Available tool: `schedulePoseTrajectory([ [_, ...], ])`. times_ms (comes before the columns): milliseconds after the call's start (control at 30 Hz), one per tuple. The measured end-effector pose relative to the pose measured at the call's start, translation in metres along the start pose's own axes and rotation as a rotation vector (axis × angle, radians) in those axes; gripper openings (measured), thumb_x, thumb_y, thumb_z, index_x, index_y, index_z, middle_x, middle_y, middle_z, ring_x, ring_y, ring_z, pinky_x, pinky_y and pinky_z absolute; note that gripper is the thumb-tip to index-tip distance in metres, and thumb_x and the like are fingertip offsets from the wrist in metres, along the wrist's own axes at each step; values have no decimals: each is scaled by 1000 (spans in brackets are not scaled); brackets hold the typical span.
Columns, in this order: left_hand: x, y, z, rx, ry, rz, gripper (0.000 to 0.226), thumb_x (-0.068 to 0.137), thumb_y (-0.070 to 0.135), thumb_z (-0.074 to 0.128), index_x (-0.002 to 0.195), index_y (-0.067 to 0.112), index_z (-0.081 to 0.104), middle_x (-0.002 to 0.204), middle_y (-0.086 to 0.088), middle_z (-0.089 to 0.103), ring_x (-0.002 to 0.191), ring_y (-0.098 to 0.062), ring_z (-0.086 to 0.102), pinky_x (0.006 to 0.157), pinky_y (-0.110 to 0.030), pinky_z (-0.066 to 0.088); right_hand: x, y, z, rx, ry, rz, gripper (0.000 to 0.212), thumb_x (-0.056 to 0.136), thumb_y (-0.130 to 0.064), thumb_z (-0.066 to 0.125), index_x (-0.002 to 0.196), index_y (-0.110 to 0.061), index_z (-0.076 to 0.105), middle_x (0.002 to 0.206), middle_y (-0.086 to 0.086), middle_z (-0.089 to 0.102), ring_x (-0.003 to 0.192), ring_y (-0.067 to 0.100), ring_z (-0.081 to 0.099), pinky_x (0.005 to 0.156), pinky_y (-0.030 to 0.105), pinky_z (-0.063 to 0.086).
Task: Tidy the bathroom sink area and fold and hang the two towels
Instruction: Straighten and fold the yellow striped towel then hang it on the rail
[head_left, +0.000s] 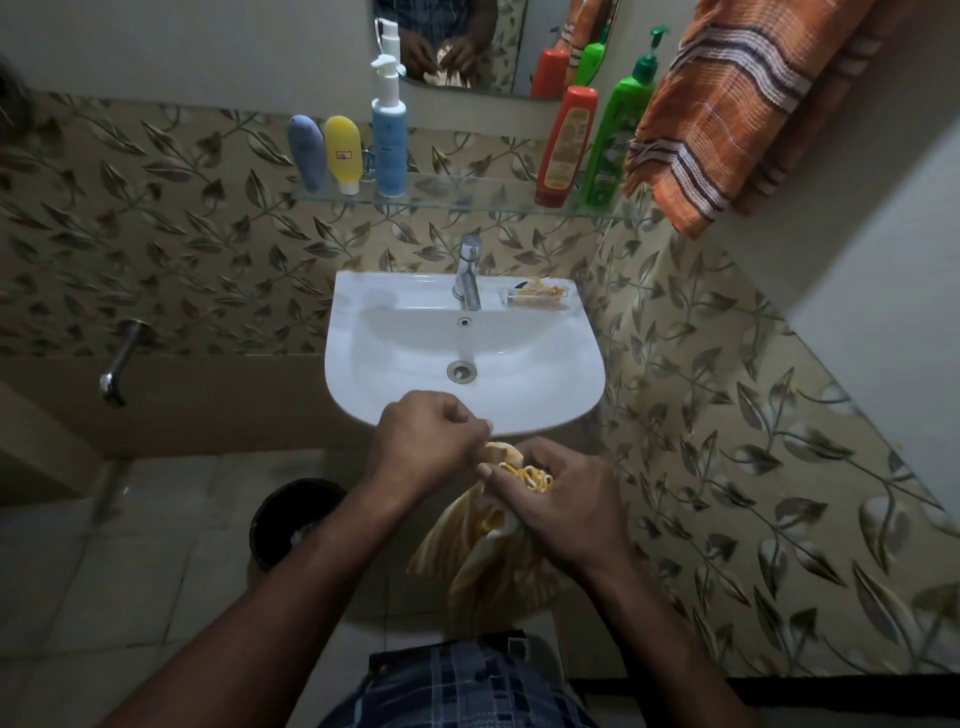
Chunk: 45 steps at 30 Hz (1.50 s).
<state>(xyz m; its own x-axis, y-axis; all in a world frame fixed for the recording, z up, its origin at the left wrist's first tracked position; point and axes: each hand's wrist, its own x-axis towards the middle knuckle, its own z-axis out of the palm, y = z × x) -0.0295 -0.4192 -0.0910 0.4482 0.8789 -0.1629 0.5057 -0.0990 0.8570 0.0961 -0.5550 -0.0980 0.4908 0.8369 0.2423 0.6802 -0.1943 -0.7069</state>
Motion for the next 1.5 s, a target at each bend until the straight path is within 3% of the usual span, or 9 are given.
schedulePoseTrajectory([
  [133,-3,5,-8,-7,132,300,30,84,9,71,84,37,80,82,18,79,81,5,73,72,-12,55,-3,-9,-1,216,25,12,58,79,-82,67,101,-29,77,91,-19,77,85,0,74,71,24,61],
  [333,-10,7,-4,-289,31,261,46,73,9,48,87,34,84,102,8,82,107,-11,74,95,-32,60,17,-6,-10,474,244,55,42,103,-59,43,93,-23,65,72,-7,65,70,9,62,68,33,49],
  [467,-23,7,6,-359,-142,336,22,88,21,67,97,25,86,100,7,79,101,-11,74,87,-28,59,29,-12,-9,567,341,49,61,99,-81,35,89,-24,57,74,-14,54,68,11,50,66,36,41],
  [633,-41,15,15,-409,-221,388,30,86,46,79,97,19,84,96,1,78,94,-21,76,87,-52,62,34,-22,-7,575,255,136,75,88,-95,18,96,-29,53,75,-19,51,69,8,53,68,49,48],
  [767,-41,17,18,-356,-179,419,19,84,35,83,87,16,81,85,4,75,82,-17,72,75,-46,60,39,-36,-10,922,139,202,87,74,-101,40,91,-17,52,69,-7,41,57,7,38,55,27,37],
  [867,-40,17,15,-410,-101,388,11,84,31,82,79,22,77,77,8,71,73,-8,65,69,-31,52,37,-32,-17,797,104,143,70,84,-85,57,95,-16,55,74,-7,50,63,8,48,57,24,43],
  [1033,-30,11,2,-387,-32,375,13,85,27,82,79,18,74,74,5,68,69,-8,63,65,-27,52,31,4,-31,667,-70,64,18,90,-21,79,100,-14,66,89,1,66,84,16,63,75,34,53],
  [1300,-31,13,9,-296,41,383,13,81,27,80,72,29,71,69,13,71,61,-2,65,58,-18,49,24,16,-31,454,-279,-16,75,71,-37,95,136,-35,56,127,-7,70,114,20,71,93,38,61],
  [1500,-29,13,11,-246,100,342,12,76,34,80,69,28,71,71,10,71,66,-9,66,63,-36,57,21,18,-21,414,-91,-24,32,90,-13,74,115,-27,62,111,-5,75,104,18,75,87,42,62],
])
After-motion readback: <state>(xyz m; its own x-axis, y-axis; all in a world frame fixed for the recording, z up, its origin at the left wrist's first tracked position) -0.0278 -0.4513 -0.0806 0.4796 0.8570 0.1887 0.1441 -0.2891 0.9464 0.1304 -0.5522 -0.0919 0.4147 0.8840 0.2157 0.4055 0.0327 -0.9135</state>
